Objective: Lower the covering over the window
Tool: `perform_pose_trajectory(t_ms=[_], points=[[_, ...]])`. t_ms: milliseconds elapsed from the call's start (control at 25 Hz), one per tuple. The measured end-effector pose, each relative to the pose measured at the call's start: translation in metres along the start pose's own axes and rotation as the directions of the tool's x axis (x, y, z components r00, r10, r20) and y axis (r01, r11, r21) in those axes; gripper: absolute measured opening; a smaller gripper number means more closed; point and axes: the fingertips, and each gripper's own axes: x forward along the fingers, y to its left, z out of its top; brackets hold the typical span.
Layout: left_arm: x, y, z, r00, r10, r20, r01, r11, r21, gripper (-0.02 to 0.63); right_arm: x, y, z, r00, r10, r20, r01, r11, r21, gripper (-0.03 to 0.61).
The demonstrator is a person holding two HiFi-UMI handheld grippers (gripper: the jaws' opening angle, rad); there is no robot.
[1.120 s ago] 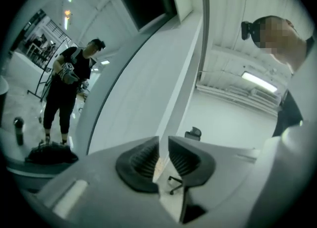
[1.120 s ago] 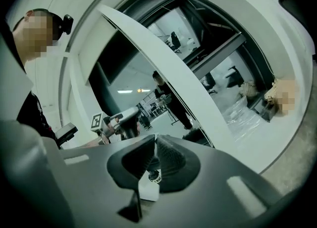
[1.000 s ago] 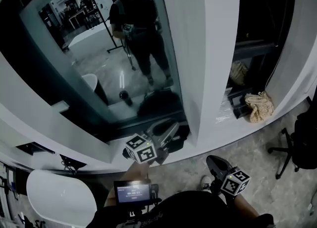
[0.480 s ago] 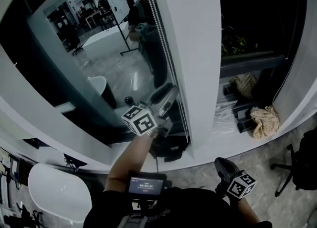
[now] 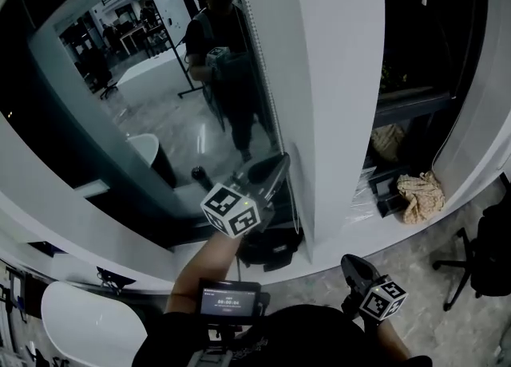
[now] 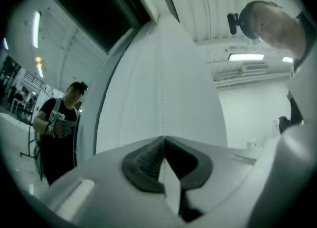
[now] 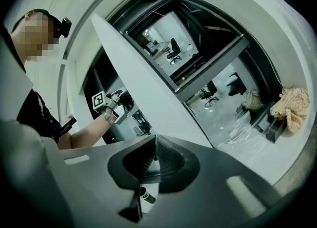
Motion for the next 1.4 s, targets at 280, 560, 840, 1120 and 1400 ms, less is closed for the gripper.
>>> perform_pose_trajectory(t_ms=[280,560,840,1120,1400], points=[[-0.062,-0.038,-0.164,0.930,0.022,-0.368,-0.043,0.998,-0.049,0.002,0.036,0.040,0.003,0.997,0.081,0.004,-0.080,0.995,-0.060,0.009],[-0.180,-0.144,-0.373,0.689,-0.108,-0.717,-0.091,0.968,-0.234,0.002,0.061,0.110,0.070,0.966,0.227,0.122,-0.201,0.960,-0.196,0.032],[-0.195,-0.171,-0.376,0.716,-0.150,-0.682,-0.130,0.931,-0.341,0.002,0.065,0.229,0.167,0.861,0.463,0.211,-0.350,0.840,-0.415,0.084],[-0.196,-0.178,-0.377,0.715,-0.154,-0.682,-0.112,0.938,-0.329,0.002,0.083,0.271,0.195,0.874,0.454,0.172,-0.310,0.794,-0.523,0.024],[-0.203,-0.170,-0.359,0.790,-0.193,-0.582,-0.063,0.918,-0.391,0.008,0.077,0.251,0.181,0.927,0.327,0.184,-0.044,0.582,-0.812,0.015]])
